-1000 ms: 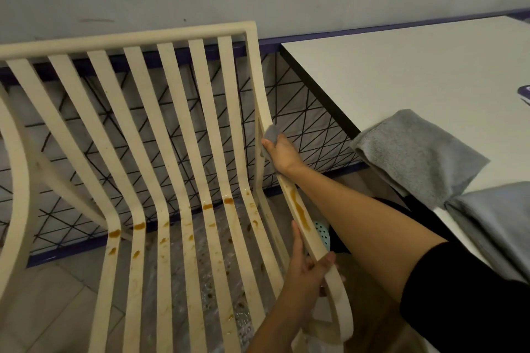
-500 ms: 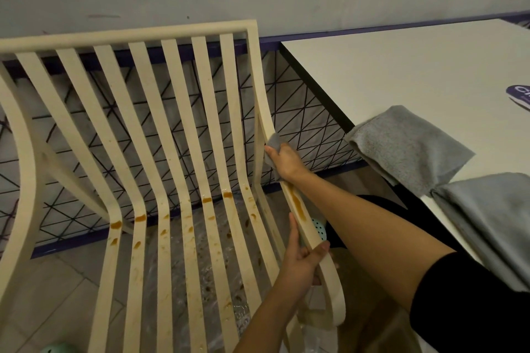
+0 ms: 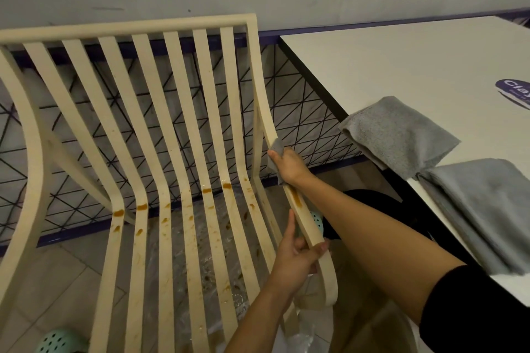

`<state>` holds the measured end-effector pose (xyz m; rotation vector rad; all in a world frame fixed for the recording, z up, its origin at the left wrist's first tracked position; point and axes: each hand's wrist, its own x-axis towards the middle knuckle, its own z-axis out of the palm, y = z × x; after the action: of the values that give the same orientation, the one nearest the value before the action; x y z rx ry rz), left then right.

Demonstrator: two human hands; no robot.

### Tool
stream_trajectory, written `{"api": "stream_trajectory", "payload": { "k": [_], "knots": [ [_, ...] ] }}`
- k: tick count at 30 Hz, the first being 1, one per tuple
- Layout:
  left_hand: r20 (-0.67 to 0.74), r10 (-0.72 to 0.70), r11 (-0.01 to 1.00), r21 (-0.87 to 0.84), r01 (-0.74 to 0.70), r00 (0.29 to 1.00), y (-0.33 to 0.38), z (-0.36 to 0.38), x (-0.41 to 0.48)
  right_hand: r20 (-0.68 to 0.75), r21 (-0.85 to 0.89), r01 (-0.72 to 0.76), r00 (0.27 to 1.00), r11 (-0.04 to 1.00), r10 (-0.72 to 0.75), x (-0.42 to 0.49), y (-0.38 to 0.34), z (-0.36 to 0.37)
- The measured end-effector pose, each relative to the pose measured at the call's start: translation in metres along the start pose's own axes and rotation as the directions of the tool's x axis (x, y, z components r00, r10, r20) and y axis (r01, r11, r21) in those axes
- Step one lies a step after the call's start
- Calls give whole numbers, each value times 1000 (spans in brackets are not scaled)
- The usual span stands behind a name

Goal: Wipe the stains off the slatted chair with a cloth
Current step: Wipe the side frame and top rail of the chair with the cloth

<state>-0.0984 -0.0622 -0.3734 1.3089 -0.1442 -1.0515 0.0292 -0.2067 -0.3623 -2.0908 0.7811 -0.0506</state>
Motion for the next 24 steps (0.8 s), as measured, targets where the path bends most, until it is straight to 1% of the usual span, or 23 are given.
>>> {"api": "stream_trajectory", "payload": {
  "k": [11, 15, 24],
  "knots": [
    [-7, -3, 1000, 14, 4, 1000, -7, 0, -2, 6, 10, 7, 1000, 1000, -7, -17, 14, -1],
    [-9, -1, 1000, 20, 1, 1000, -6, 1, -3, 14, 46, 3, 1000, 999, -3, -20, 18, -1],
    [-67, 17, 1000, -1, -17, 998, -8, 7, -7, 18, 69, 13, 1000, 998, -14, -37, 28, -4]
  ]
}}
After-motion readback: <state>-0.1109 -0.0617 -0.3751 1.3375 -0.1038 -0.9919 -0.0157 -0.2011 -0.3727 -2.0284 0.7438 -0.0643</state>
